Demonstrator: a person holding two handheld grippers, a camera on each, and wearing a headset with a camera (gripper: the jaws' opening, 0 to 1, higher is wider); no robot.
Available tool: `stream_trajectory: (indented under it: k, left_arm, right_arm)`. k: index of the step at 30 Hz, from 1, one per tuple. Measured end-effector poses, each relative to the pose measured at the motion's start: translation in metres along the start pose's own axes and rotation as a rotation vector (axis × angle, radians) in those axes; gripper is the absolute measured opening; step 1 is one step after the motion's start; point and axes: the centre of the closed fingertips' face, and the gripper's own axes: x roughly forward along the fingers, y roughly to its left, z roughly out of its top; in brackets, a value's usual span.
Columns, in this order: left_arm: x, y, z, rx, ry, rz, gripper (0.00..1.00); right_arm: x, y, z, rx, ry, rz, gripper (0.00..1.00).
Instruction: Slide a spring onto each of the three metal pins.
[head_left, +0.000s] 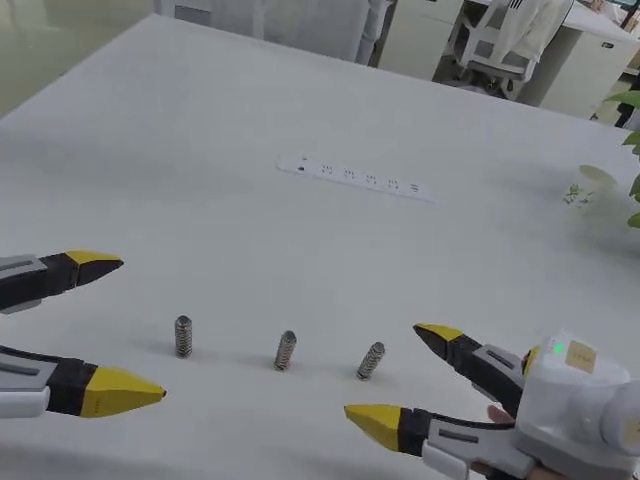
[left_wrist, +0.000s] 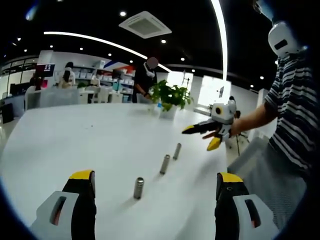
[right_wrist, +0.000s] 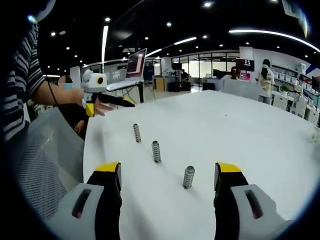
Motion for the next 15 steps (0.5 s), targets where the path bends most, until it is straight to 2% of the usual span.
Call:
stream_trajectory:
  k: [10, 15]
  left_arm:
    - [-0.007, 0.001, -0.002, 0.000, 0.009, 0.013, 0.98]
    - [-0.003, -0.002, -0.001, -0.001, 0.007, 0.004, 0.98]
  right_arm:
    - [-0.018, -0.009, -0.005, -0.013, 0.035, -0.016, 0.75]
    - [-0.015, -0.007, -0.002, -0.014, 0.029, -0.015, 0.74]
